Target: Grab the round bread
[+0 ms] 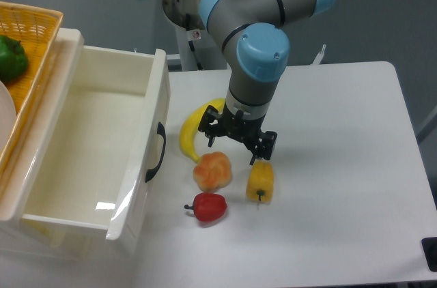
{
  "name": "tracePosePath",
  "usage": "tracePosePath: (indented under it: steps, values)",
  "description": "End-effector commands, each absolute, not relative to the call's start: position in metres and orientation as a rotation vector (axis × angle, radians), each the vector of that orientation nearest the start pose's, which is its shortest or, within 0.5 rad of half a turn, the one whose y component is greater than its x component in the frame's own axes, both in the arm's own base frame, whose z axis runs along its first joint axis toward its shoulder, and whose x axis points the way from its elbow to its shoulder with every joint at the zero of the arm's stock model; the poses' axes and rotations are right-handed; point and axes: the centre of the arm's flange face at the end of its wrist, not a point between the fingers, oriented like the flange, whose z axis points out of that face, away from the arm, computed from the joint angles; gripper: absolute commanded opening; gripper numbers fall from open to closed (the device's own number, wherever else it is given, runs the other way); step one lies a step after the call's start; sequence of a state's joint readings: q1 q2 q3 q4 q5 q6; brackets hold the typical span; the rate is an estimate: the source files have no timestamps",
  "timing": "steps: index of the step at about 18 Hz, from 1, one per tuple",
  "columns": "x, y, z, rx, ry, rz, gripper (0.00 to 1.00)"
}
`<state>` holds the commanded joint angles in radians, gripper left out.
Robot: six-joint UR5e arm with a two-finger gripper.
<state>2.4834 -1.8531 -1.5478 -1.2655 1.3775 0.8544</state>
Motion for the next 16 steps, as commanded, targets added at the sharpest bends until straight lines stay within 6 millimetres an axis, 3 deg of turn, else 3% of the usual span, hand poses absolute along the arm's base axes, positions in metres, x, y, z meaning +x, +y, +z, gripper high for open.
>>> tracePosePath:
  steps: [8,16]
  values:
    - [-0.381,0.491,0.373,-2.965,0.008,-0.124,1.00]
    - [-0.372,0.488,0.348,-2.989,-0.003,-0.189,1.00]
